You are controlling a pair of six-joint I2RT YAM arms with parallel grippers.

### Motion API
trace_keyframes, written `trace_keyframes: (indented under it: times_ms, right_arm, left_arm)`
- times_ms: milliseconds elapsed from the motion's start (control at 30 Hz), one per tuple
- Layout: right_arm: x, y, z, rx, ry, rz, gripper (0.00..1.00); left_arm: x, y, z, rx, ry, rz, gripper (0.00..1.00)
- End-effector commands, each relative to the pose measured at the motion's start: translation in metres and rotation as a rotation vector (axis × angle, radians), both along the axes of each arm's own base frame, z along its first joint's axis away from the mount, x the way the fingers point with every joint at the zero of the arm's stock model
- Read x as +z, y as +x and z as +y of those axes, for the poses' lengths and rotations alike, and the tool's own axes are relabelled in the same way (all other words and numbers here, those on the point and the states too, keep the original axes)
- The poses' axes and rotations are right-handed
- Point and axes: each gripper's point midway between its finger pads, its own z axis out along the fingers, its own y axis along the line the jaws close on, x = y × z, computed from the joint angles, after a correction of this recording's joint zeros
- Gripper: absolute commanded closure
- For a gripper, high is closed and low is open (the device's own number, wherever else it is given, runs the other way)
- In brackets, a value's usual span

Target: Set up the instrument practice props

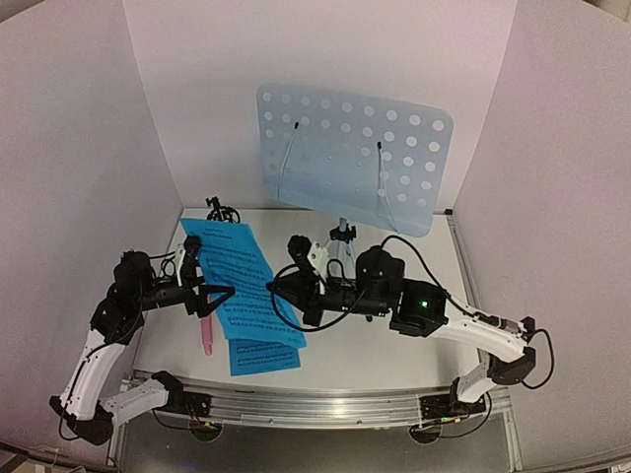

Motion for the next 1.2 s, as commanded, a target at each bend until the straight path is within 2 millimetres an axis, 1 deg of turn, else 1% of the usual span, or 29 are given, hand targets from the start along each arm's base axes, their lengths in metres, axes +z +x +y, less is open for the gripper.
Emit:
trace_keyframes:
  times_ms: [0,33,133,167,300,367,400,500,600,633,667,733,800,900,933,1033,1167]
  right_arm:
    - [0.033,-0.002,-0.017,-0.001,0.074,-0.065,1.00]
    - [0.032,0.001,-0.018,-0.014,0.074,-0.065,1.00]
    - [0.030,0.011,-0.019,-0.047,0.073,-0.061,1.00]
    - [0.029,0.015,-0.020,-0.058,0.071,-0.058,1.00]
    - [0.021,0.039,-0.029,-0.157,0.072,-0.022,1.00]
    - [0.018,0.048,-0.033,-0.188,0.080,-0.009,1.00]
    - [0.018,0.050,-0.034,-0.198,0.087,-0.005,1.00]
    - [0.014,0.057,-0.037,-0.229,0.086,0.003,1.00]
    - [0.005,0.065,-0.041,-0.261,0.072,0.016,1.00]
    - [0.001,0.067,-0.042,-0.271,0.067,0.022,1.00]
    - [-0.002,0.069,-0.044,-0.279,0.061,0.029,0.97]
    - [-0.011,0.074,-0.047,-0.280,0.047,0.040,0.86]
    - [-0.013,0.075,-0.049,-0.254,0.045,0.048,0.76]
    - [-0.013,0.067,-0.049,-0.154,0.044,0.062,0.48]
    - [-0.014,0.064,-0.048,-0.115,0.041,0.067,0.42]
    - [-0.017,0.059,-0.050,-0.051,0.029,0.073,0.34]
    - [-0.016,0.055,-0.044,0.011,0.018,0.061,0.31]
  left_arm:
    - [0.052,-0.026,-0.012,-0.165,-0.140,-0.083,0.25]
    - [0.054,-0.027,-0.013,-0.175,-0.148,-0.079,0.32]
    - [0.054,-0.027,-0.012,-0.167,-0.150,-0.062,0.64]
    - [0.055,-0.026,-0.010,-0.152,-0.154,-0.060,0.71]
    - [0.064,-0.025,-0.003,-0.096,-0.174,-0.086,0.86]
    - [0.068,-0.025,-0.001,-0.085,-0.176,-0.100,0.95]
    - [0.069,-0.025,-0.001,-0.080,-0.177,-0.109,0.98]
    - [0.075,-0.024,0.002,-0.063,-0.173,-0.146,1.00]
    - [0.080,-0.026,0.002,-0.074,-0.155,-0.200,1.00]
    - [0.081,-0.027,0.002,-0.087,-0.140,-0.228,1.00]
    - [0.081,-0.030,0.002,-0.102,-0.122,-0.259,1.00]
    - [0.081,-0.036,0.001,-0.137,-0.089,-0.322,1.00]
    - [0.079,-0.041,0.001,-0.176,-0.049,-0.386,1.00]
    - [0.075,-0.048,0.000,-0.232,0.012,-0.463,1.00]
    - [0.074,-0.051,-0.001,-0.248,0.025,-0.483,1.00]
    - [0.074,-0.054,-0.002,-0.287,0.044,-0.507,1.00]
    - [0.075,-0.057,-0.005,-0.324,0.051,-0.523,1.00]
